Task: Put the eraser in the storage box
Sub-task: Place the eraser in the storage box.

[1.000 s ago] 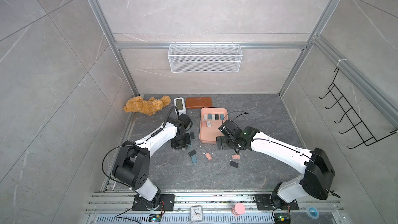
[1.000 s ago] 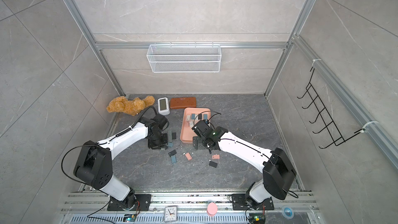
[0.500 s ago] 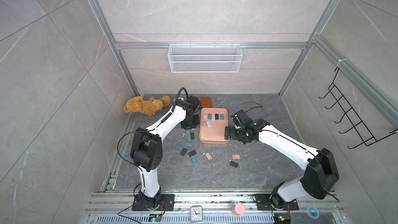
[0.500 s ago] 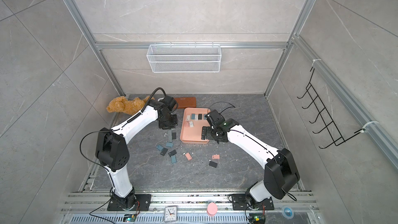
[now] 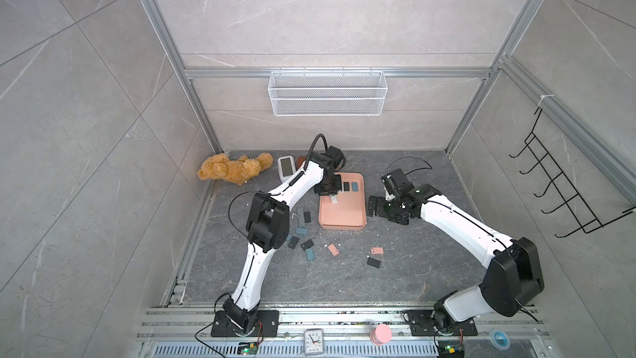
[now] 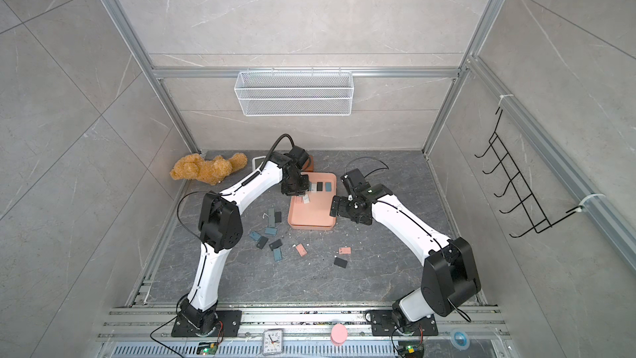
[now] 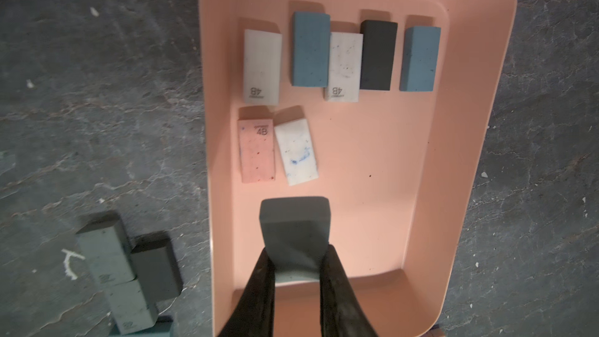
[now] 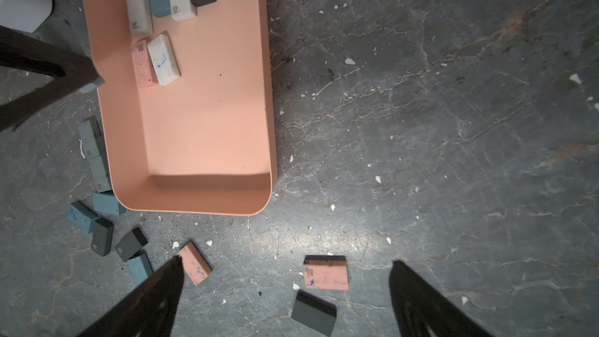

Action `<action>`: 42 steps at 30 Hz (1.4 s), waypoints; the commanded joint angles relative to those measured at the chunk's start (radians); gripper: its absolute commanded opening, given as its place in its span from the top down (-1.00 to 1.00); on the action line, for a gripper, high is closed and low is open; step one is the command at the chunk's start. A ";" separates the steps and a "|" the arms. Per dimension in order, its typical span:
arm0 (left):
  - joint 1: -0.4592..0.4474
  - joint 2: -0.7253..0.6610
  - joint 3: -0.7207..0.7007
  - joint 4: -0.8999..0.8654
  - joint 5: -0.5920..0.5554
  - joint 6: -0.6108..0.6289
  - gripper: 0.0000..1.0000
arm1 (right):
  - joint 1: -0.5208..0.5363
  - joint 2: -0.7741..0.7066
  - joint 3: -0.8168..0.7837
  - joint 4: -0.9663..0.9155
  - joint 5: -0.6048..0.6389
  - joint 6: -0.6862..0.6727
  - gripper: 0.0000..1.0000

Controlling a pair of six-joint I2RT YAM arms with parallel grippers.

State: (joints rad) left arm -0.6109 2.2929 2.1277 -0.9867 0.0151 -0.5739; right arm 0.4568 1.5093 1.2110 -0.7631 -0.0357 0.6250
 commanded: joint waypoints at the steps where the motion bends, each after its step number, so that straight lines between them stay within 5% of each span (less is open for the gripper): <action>1: -0.013 0.066 0.078 -0.008 0.020 0.010 0.64 | -0.026 0.002 -0.008 -0.027 -0.043 0.005 -0.99; 12: -0.026 0.208 0.216 0.017 0.031 -0.025 0.63 | -0.070 0.022 0.008 -0.052 -0.066 -0.028 -0.99; 42: -0.036 0.197 0.139 0.060 0.065 -0.071 0.58 | -0.085 -0.001 -0.027 -0.060 -0.076 -0.028 -0.99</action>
State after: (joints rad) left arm -0.6418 2.5214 2.2883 -0.9207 0.0628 -0.6312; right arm 0.3771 1.5166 1.1965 -0.8036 -0.1032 0.6060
